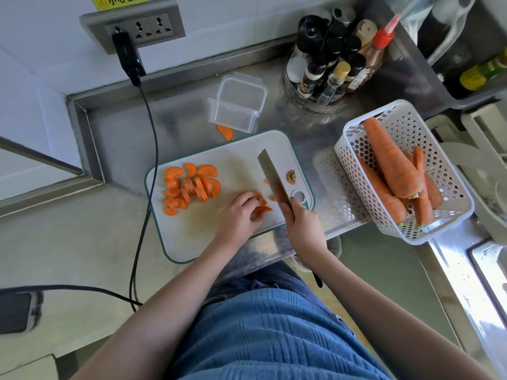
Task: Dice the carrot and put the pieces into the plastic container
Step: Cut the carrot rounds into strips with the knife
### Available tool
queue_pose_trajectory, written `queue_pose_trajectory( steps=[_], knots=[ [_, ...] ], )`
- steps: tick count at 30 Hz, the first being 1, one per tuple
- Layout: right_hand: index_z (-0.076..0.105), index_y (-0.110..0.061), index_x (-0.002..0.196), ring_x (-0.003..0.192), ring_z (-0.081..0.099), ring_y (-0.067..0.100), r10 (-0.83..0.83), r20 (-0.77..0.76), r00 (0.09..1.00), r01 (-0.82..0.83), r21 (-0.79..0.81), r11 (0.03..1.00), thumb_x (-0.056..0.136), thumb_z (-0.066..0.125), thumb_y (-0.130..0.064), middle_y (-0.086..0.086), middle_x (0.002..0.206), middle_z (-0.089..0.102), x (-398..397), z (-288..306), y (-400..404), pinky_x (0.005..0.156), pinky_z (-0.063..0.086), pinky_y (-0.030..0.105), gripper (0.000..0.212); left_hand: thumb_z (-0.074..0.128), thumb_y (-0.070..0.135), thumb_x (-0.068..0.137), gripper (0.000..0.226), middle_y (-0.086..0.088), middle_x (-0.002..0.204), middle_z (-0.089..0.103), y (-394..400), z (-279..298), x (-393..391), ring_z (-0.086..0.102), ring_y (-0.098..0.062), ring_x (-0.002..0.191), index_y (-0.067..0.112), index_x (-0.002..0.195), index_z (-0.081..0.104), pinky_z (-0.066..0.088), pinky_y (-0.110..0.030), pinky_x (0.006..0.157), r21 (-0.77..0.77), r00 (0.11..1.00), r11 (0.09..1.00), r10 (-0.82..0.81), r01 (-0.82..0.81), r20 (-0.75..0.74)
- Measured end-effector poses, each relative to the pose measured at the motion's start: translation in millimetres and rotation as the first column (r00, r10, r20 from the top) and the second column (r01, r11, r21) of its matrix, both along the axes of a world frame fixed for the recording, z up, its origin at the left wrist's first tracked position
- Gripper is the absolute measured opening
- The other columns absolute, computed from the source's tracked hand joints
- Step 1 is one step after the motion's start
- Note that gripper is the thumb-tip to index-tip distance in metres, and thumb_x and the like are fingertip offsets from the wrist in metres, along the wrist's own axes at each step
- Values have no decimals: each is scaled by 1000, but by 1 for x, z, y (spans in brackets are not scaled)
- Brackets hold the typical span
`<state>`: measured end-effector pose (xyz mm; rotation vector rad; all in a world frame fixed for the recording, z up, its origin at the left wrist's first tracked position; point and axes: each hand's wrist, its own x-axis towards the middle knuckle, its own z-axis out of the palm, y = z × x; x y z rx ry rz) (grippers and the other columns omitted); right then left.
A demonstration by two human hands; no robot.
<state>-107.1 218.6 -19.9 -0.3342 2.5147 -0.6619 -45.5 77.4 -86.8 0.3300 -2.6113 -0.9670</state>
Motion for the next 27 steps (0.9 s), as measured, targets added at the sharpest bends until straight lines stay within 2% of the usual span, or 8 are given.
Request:
queue_pose_trajectory(
  steps=[2, 5, 10, 16, 19, 23, 27],
  knots=[
    [49, -13, 98, 63, 57, 35, 24, 2, 1000, -24, -5, 1000, 102, 35, -40, 14, 73, 59, 3, 0, -2, 54, 45, 40, 30, 78, 12, 69, 24, -2, 96, 67, 0, 1, 0, 55, -14, 96, 9, 91, 69, 54, -32, 74, 22, 1000, 1000, 10, -11, 25],
    [49, -13, 106, 64, 58, 33, 44, 1, 999, -44, -11, 999, 102, 34, -41, 12, 72, 59, 8, -1, -7, 57, 48, 40, 31, 76, 14, 70, 26, -2, 93, 66, -2, 3, 2, 57, -17, 92, 10, 93, 65, 55, -35, 68, 40, 997, 999, 32, -35, 69],
    [45, -15, 97, 61, 57, 33, 80, -4, 997, -80, 0, 997, 102, 34, -41, 11, 69, 58, 9, -3, -10, 56, 47, 39, 29, 76, 19, 74, 20, 0, 94, 64, -2, 6, 3, 58, -16, 90, 11, 90, 66, 54, -31, 64, 69, 996, 996, 42, -48, 83],
    [47, -14, 105, 61, 57, 33, 104, -22, 994, -104, 8, 995, 102, 34, -40, 11, 69, 57, 7, -5, -10, 55, 47, 39, 30, 76, 19, 74, 21, 0, 95, 64, -3, 3, 2, 60, -18, 89, 11, 89, 65, 53, -34, 64, 74, 995, 996, 34, -41, 94],
    [45, -13, 98, 61, 57, 32, 123, -20, 992, -123, 29, 992, 102, 34, -39, 10, 69, 58, 8, -6, -12, 56, 49, 40, 29, 77, 18, 73, 20, 0, 93, 63, -3, 5, 2, 59, -18, 88, 11, 87, 64, 52, -32, 62, 70, 995, 996, 40, -47, 94],
    [45, -12, 102, 63, 59, 34, 132, -28, 991, -130, 73, 989, 102, 32, -40, 12, 72, 60, 10, -10, -14, 59, 52, 43, 31, 74, 20, 75, 19, -1, 94, 63, -3, 4, 3, 58, -17, 89, 10, 88, 63, 52, -30, 64, 73, 997, 997, 30, -35, 78],
    [44, -13, 99, 64, 59, 34, 146, -7, 989, -145, 89, 985, 103, 32, -38, 12, 71, 58, 9, -13, -17, 59, 52, 42, 28, 73, 17, 73, 18, -2, 92, 63, -5, 1, 4, 55, -15, 90, 8, 87, 64, 53, -35, 64, 47, 997, 999, 19, -22, 70]
  ],
)
